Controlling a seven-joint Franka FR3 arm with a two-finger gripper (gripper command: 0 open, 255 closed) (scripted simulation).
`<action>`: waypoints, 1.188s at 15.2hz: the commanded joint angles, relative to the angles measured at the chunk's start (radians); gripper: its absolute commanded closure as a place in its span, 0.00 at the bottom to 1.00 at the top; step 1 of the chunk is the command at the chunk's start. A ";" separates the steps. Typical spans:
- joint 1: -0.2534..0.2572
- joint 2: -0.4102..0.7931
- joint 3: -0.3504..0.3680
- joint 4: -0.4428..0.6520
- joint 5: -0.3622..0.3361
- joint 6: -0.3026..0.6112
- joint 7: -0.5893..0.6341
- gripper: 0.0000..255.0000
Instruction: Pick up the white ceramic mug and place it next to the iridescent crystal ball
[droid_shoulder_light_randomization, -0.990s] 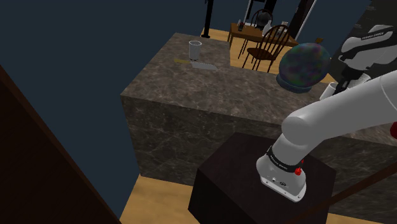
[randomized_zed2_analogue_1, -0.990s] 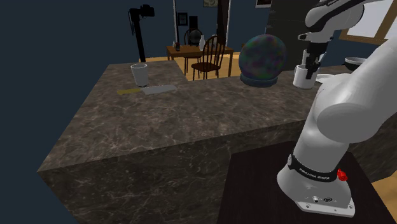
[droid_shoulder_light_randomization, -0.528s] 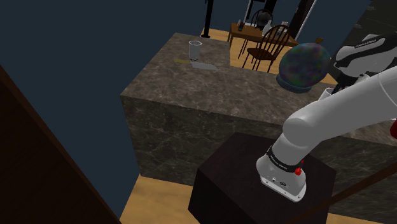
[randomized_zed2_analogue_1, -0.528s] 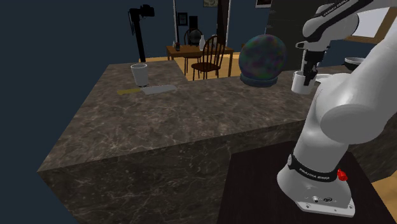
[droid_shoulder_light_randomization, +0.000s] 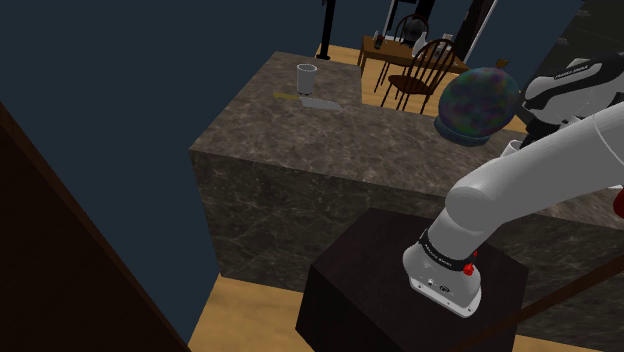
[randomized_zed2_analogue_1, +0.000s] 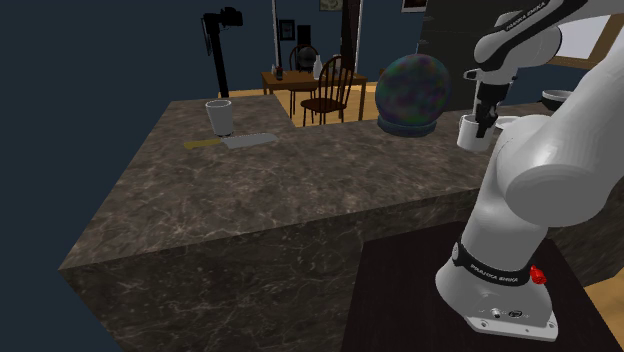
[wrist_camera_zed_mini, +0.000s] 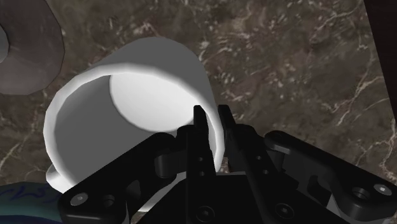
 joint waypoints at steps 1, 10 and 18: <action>0.000 0.000 0.000 0.000 0.000 0.000 0.000 0.00; -0.096 -0.049 0.155 0.059 0.020 -0.136 -0.003 0.00; -0.095 -0.050 0.154 0.059 0.019 -0.137 -0.002 0.00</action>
